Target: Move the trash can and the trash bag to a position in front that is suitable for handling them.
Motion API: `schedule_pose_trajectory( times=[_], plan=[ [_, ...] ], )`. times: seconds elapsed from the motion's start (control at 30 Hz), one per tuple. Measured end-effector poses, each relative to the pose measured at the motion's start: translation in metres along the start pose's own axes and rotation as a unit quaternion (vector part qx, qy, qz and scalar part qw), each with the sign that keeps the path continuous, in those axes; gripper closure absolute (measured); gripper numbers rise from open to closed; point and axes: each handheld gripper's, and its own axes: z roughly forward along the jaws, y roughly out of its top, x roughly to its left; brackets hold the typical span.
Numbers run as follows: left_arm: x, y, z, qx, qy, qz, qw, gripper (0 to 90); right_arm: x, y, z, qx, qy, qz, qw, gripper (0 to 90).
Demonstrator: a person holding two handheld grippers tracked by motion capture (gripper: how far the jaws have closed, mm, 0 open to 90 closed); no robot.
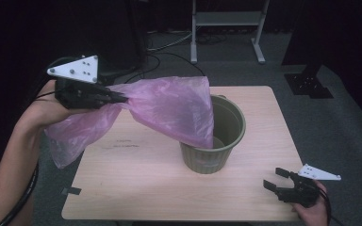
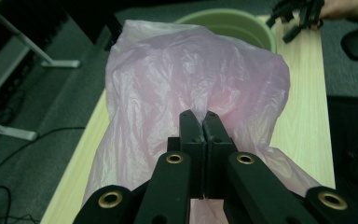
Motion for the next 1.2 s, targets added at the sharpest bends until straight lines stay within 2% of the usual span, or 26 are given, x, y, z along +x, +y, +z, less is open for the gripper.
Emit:
schedule_pose_trajectory(
  times=[0.1, 0.13, 0.43, 0.57, 0.7, 0.93, 0.97, 1.13, 1.2],
  plan=[
    [0.003, 0.003, 0.012, 0.014, -0.013, 0.005, 0.9998, 89.1, 0.0, 0.0, 0.001, 0.002, 0.0, -0.001, 1.0, 15.4],
    [0.004, 0.006, 0.021, 0.025, -0.019, 0.007, 0.9995, 89.1, 0.0, 0.0, 0.0, 0.002, 0.0, 0.0, 1.0, 15.4],
    [0.008, 0.014, 0.049, 0.05, -0.048, 0.013, 0.9975, 89.0, -0.003, -0.001, -0.002, -0.001, 0.0, 0.002, 1.0, 15.4],
    [0.011, 0.016, 0.067, 0.074, -0.063, 0.014, 0.9952, 89.1, -0.003, 0.0, -0.003, -0.001, 0.001, 0.002, 1.0, 15.4],
    [0.014, 0.017, 0.076, 0.081, -0.069, 0.015, 0.9942, 89.1, -0.003, 0.0, -0.004, -0.003, 0.001, 0.002, 1.0, 15.4],
    [0.016, 0.023, 0.106, 0.106, -0.089, 0.018, 0.9902, 89.1, -0.004, 0.0, -0.005, -0.005, 0.001, 0.003, 1.0, 15.4],
    [0.016, 0.023, 0.106, 0.106, -0.089, 0.018, 0.9902, 89.0, -0.004, 0.0, -0.005, -0.005, 0.001, 0.003, 1.0, 15.4],
    [0.017, 0.028, 0.13, 0.117, -0.099, 0.02, 0.9881, 89.1, -0.004, 0.0, -0.005, -0.005, 0.001, 0.003, 1.0, 15.4],
    [0.018, 0.029, 0.133, 0.12, -0.099, 0.022, 0.9876, 89.0, -0.004, 0.0, -0.005, -0.005, 0.001, 0.003, 1.0, 15.4]
  ],
)
